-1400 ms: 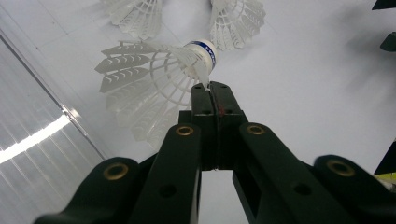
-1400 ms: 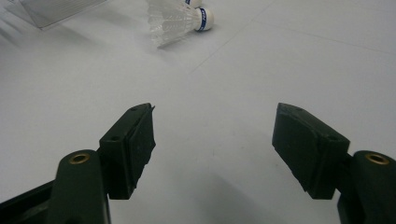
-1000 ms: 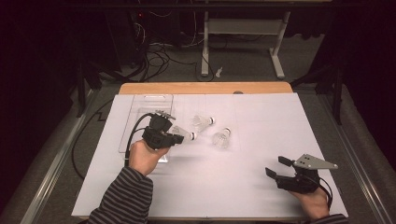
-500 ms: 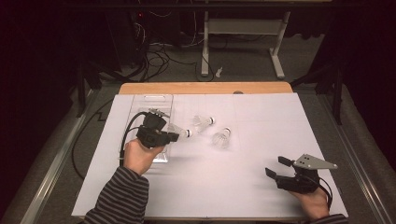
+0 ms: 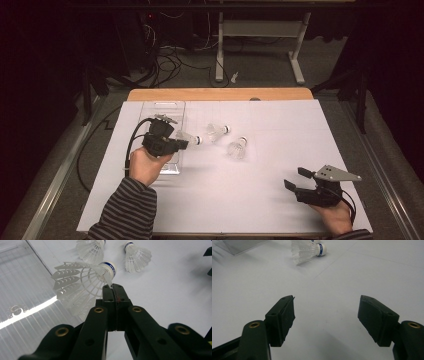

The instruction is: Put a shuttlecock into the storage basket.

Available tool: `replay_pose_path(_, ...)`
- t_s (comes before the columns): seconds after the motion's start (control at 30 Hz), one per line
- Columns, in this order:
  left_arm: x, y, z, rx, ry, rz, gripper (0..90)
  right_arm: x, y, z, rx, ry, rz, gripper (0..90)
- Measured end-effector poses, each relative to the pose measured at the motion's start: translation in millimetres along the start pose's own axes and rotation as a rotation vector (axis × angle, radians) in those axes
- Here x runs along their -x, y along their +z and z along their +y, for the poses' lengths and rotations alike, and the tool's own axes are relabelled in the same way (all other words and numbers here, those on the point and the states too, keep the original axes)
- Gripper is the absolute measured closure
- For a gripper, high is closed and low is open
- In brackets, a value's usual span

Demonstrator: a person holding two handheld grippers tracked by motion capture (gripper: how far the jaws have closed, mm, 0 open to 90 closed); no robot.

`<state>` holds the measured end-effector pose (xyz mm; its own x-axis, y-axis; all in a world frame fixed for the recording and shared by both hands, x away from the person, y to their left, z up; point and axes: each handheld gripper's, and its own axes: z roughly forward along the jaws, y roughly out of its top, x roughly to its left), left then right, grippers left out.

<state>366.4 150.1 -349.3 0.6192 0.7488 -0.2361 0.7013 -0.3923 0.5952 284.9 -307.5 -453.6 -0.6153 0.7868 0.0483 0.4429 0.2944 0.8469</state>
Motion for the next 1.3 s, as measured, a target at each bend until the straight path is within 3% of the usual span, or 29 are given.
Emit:
replay_pose_path(0.7, -9.8, -9.3, 0.1, 0.035, -0.025, 0.02, 90.0, -0.1, 0.0, 0.1, 0.001, -0.003, 0.0, 30.1)
replay_pose_path(1.3, -25.5, -10.4, -2.2, 0.072, -0.071, 0.042, 90.0, 0.1, -0.3, 0.2, 0.002, 0.004, -0.005, 30.1)
